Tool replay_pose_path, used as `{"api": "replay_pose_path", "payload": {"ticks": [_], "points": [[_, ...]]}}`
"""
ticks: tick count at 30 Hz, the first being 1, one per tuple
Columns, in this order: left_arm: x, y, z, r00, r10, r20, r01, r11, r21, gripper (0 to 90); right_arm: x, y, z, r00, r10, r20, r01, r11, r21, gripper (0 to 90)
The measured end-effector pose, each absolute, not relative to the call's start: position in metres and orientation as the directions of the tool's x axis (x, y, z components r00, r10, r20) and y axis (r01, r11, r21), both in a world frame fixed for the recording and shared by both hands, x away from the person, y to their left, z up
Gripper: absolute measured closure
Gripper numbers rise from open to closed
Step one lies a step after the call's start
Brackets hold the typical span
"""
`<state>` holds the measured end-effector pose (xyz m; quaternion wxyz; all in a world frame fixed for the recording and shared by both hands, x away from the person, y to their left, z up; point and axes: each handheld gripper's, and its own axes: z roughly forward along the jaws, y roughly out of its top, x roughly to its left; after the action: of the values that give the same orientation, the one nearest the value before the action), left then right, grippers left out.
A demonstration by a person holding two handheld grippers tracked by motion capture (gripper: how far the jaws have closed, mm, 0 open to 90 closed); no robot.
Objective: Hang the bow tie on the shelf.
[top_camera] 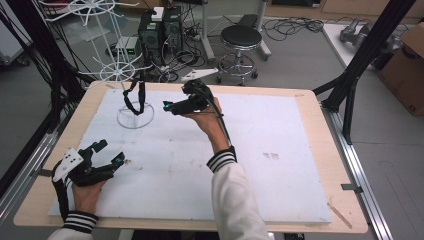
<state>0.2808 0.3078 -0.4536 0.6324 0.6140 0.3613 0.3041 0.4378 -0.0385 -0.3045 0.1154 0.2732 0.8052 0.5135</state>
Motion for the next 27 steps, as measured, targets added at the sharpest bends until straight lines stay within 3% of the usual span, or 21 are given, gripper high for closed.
{"api": "replay_pose_path", "payload": {"ticks": [5, 14, 21, 27], "points": [[0.280, 0.307, -0.454, 0.558, 0.827, -0.070, 0.055, 0.047, 0.997, 15.1, 0.412, -0.076, -0.297, -0.807, 0.584, 0.087, 0.283, 0.253, 0.925, 10.2], [0.279, 0.306, -0.454, 0.560, 0.826, -0.060, 0.044, 0.042, 0.998, 15.1, 0.352, -0.140, -0.302, -0.774, 0.634, 0.011, 0.200, 0.228, 0.953, 10.1], [0.278, 0.305, -0.454, 0.562, 0.826, -0.045, 0.033, 0.032, 0.999, 15.1, 0.297, -0.203, -0.356, -0.674, 0.738, -0.005, 0.153, 0.147, 0.977, 10.1], [0.278, 0.306, -0.454, 0.560, 0.827, -0.048, 0.034, 0.034, 0.999, 15.1, 0.271, -0.238, -0.400, -0.576, 0.817, 0.026, 0.127, 0.058, 0.990, 10.1]]}}
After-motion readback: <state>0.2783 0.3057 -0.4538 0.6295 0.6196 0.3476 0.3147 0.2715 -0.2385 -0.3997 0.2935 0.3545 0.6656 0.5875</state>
